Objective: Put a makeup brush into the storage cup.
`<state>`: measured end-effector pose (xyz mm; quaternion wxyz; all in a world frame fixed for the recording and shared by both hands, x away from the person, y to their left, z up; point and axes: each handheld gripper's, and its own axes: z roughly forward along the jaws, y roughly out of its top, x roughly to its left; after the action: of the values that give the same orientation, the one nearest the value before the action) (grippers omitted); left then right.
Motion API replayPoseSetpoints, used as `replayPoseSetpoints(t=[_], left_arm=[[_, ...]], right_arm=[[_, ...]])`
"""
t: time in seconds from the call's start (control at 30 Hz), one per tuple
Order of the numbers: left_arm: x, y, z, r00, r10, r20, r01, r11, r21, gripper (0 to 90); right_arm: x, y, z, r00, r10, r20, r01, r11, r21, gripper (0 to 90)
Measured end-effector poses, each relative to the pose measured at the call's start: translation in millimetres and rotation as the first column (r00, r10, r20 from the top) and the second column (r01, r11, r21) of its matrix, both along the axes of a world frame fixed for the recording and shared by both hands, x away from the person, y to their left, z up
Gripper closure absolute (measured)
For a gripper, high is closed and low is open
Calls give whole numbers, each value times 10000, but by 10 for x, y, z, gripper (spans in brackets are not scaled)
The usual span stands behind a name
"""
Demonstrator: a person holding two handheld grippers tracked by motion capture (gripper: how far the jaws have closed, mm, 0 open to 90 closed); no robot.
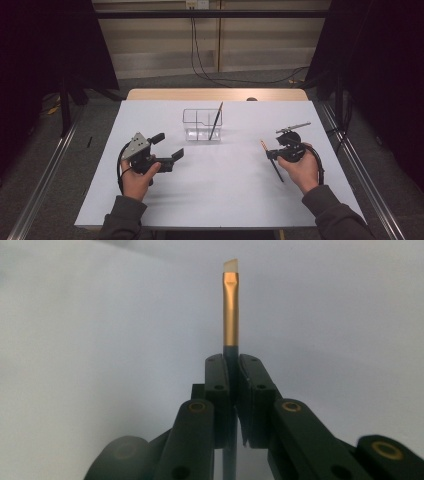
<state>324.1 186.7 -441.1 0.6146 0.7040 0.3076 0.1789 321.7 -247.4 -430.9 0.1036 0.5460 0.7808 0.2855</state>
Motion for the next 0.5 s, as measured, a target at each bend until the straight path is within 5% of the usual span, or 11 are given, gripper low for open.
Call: replayPoseSetpoints(t=[0.5], left_arm=[[3, 8, 4, 10000, -36, 38, 36, 10000, 74, 50]], right_arm=[[-49, 15, 65, 9954, -33, 955, -12, 9989, 470, 844]])
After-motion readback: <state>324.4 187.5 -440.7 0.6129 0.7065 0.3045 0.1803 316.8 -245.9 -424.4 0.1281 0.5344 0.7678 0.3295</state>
